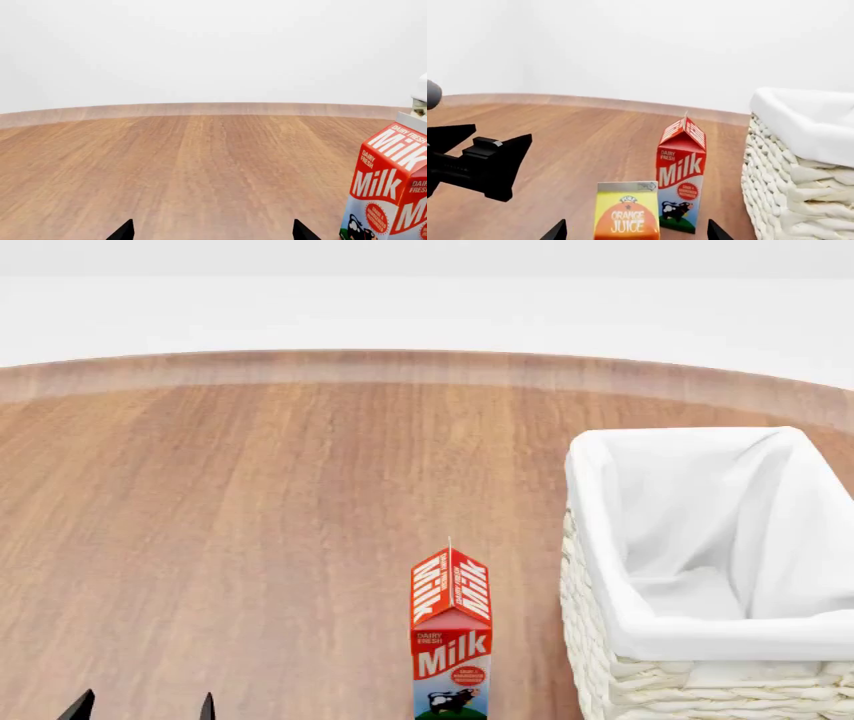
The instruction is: Pick up the orange juice, and put it in the basket.
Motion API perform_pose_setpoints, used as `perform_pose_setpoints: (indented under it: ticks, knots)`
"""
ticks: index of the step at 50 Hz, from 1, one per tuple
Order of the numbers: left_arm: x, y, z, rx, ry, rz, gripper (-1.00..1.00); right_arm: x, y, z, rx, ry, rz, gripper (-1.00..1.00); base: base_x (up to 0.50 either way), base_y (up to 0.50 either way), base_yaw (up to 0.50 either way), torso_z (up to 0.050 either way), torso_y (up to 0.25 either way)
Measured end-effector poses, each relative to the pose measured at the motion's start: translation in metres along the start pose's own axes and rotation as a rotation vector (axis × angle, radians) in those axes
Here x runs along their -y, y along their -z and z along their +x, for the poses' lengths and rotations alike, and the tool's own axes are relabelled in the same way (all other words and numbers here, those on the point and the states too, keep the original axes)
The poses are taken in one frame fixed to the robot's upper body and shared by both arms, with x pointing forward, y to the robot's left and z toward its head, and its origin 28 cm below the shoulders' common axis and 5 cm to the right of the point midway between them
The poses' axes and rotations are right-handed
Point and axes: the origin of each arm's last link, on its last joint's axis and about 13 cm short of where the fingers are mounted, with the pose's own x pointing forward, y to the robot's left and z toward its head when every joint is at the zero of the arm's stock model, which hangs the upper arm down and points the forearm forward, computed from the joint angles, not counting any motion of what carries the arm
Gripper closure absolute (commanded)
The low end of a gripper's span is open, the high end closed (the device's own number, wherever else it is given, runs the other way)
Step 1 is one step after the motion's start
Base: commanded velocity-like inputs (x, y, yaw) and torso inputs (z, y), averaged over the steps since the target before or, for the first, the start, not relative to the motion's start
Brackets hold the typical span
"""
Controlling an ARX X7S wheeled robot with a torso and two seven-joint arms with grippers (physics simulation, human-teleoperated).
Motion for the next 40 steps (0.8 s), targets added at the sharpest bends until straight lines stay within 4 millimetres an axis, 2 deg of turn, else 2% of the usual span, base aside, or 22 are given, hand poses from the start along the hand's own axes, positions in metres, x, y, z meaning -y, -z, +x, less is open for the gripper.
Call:
perform_pose_setpoints:
  ticks: [40]
  knots:
    - [0.0, 0.0, 0.0, 0.0, 0.0, 0.0, -1.0, -0.004, 0.013, 0.025, 0.0, 0.003, 0.009, -1.0, 0.0, 0.0, 0.0, 0.0, 0.0]
